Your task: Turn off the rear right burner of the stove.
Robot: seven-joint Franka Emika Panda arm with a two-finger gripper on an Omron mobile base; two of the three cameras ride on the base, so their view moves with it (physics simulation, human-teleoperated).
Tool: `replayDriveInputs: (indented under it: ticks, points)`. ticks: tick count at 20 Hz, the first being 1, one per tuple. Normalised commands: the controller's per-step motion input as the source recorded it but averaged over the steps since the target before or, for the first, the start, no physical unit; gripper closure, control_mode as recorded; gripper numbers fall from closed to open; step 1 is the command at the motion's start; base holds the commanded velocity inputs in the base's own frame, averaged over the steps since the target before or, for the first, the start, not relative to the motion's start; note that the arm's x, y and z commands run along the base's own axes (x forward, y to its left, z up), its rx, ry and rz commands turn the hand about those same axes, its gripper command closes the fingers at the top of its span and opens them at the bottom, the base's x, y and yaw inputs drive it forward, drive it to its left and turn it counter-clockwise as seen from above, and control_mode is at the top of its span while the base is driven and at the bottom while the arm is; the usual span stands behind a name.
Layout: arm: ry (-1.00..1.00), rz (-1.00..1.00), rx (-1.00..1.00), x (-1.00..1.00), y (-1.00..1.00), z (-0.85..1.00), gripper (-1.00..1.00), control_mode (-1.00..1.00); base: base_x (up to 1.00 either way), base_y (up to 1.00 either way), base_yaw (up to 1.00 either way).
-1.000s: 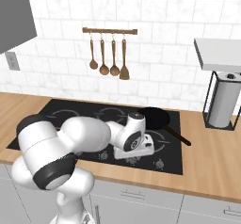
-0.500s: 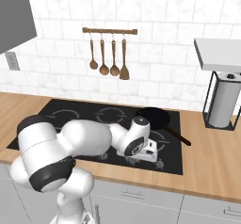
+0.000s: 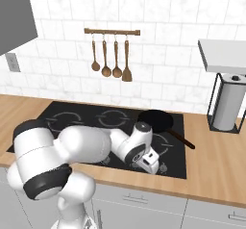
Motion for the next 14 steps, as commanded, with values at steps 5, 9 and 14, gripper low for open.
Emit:
replayDriveInputs:
  ticks: [5, 9, 14]
  points:
    - [0.0, -0.8, 0.19, 0.0, -0.34, -0.02, 1.0, -1.0, 0.0, 0.0, 0.0]
    - [0.0, -0.76, 0.18, -0.25, -0.3, -0.09, 1.0, -1.0, 0.0, 0.0, 0.0]
    - [0.0, -0.01, 0.0, 0.0, -0.01, 0.0, 1.0, -1.0, 0.0, 0.0, 0.0]
